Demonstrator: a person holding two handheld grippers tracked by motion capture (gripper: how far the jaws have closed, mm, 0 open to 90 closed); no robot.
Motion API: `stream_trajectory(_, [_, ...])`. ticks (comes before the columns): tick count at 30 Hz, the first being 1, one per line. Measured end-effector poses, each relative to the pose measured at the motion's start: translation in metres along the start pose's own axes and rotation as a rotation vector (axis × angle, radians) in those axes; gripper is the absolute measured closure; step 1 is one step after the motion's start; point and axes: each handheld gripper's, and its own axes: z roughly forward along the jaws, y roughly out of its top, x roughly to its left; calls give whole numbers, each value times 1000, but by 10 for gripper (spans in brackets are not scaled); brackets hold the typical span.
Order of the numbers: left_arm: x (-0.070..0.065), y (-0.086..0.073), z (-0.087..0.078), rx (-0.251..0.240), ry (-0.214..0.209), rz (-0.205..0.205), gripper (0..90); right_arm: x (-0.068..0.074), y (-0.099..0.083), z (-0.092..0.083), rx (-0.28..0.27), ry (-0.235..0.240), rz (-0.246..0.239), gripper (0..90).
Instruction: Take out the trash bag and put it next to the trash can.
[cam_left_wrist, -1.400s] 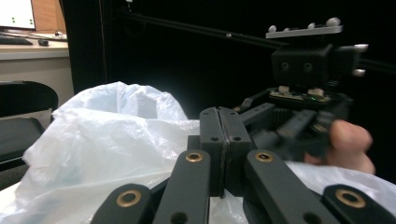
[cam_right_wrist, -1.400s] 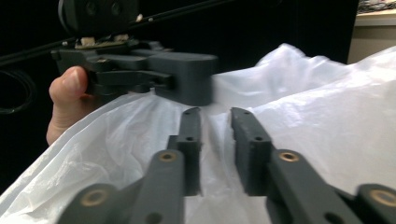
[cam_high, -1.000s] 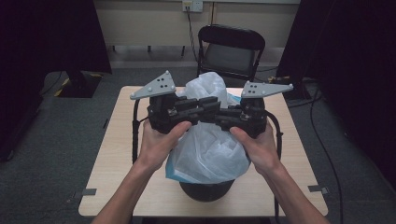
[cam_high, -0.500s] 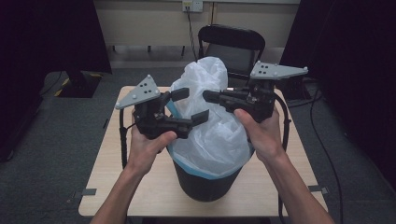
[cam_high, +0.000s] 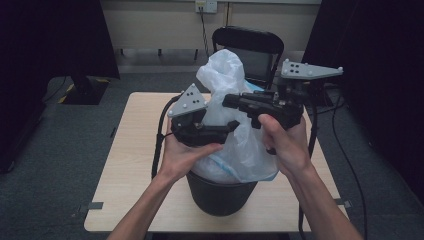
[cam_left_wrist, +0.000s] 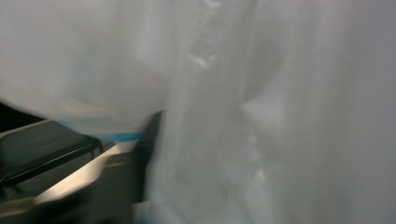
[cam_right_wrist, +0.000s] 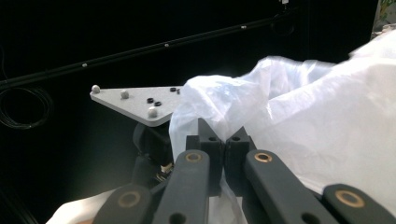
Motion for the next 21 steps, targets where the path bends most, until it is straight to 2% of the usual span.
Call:
stream_trajectory(1, [1, 0, -1, -4, -8, -9, 557, 0, 0, -2, 0, -1, -1, 892])
stream_trajectory(2, [0, 0, -1, -6, -16, -1, 679, 1, -1, -5, -10, -8, 1, 858])
stream_trajectory(3, [0, 0, -2, -11, -30, 11, 752, 1, -1, -6, -21, -16, -3, 791])
stream_trajectory(4, [-1, 1, -3, -13, -39, 18, 813, 2, -1, -8, -39, -34, -7, 675])
stream_trajectory(5, [-1, 2, -4, -19, -31, 19, 851, 3, -1, -10, -45, -53, -12, 542])
stream_trajectory(6, [0, 3, -5, -25, -33, 17, 864, 3, -1, -12, -47, -75, -24, 453])
stream_trajectory(9, [6, 11, -16, -53, -33, 4, 869, 3, -6, -18, -50, -113, -62, 294])
stream_trajectory(10, [8, 13, -20, -63, -25, 3, 869, 4, -10, -23, -45, -156, -99, 216])
stream_trajectory(13, [13, 20, -29, -82, -22, -6, 870, -2, -18, -31, -31, -192, -121, 176])
stream_trajectory(16, [17, 29, -35, -115, -45, -11, 871, -9, -27, -31, -4, -186, -115, 165])
stream_trajectory(19, [14, 35, -36, -143, -66, -11, 872, -13, -33, -22, 39, -190, -127, 164])
stream_trajectory(21, [7, 39, -36, -156, -75, 15, 873, -14, -35, -16, 44, -162, -127, 163])
